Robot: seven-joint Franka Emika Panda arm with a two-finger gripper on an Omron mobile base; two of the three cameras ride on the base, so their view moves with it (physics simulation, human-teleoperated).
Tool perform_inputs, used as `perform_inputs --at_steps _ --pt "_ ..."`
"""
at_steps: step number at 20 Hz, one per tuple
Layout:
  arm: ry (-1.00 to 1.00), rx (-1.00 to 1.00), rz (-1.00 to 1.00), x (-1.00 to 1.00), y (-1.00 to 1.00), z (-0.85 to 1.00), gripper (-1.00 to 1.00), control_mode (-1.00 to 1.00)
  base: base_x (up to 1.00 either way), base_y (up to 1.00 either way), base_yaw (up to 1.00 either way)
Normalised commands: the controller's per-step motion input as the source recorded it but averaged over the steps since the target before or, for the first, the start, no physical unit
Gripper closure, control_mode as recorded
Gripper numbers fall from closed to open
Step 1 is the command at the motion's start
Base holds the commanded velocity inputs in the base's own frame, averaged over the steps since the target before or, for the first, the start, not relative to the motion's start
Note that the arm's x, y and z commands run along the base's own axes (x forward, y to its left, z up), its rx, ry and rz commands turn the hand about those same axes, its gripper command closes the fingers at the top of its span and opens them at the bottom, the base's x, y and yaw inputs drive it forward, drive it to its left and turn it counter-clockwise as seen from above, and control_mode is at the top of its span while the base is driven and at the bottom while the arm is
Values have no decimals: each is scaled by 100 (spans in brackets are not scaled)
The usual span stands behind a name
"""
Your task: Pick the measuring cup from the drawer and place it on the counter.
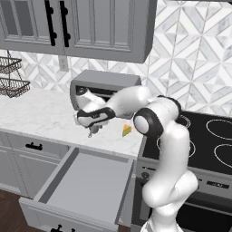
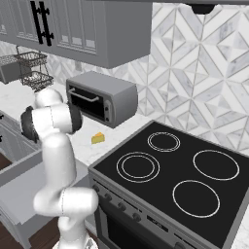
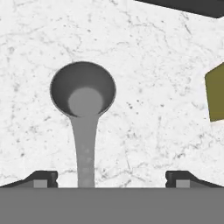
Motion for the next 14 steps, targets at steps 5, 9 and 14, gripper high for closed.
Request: perform_inputs --at_steps 5,9,14 --pt "-9 2 0 -100 -50 59 -100 -100 0 0 0" --pt "-13 0 0 -100 -6 55 -100 -100 0 0 0" --pt "-18 0 2 -97 0 58 -100 -100 0 0 0"
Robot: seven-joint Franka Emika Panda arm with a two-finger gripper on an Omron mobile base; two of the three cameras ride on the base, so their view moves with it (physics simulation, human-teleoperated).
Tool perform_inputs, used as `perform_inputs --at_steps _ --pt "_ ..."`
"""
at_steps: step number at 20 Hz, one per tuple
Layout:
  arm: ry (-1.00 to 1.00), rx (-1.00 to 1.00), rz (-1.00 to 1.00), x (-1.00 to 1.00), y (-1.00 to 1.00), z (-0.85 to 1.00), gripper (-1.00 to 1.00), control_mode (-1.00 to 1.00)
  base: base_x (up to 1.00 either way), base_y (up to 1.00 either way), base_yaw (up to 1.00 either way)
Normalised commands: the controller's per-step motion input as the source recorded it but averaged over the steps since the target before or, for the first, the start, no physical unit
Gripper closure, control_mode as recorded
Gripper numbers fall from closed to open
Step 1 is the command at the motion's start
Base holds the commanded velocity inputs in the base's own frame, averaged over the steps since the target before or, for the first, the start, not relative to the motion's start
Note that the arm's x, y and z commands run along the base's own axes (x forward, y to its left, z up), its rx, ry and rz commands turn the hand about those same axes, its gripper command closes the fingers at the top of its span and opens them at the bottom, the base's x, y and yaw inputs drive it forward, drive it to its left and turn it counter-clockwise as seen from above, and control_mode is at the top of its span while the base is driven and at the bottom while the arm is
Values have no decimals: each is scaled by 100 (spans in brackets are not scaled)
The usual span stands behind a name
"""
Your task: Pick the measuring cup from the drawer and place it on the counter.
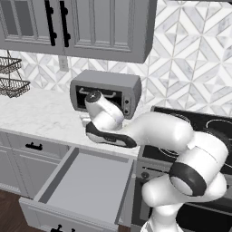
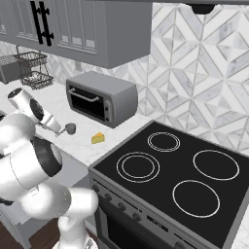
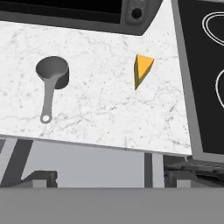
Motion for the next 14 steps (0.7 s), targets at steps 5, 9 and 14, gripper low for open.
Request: perform_inputs --at_steps 5,9,14 --pt "-15 4 2 -47 -10 28 -100 -100 0 0 0" --pt "-3 16 0 -13 -37 0 -100 -100 0 0 0" --pt "-7 22 0 -25 -43 1 -100 -100 0 0 0"
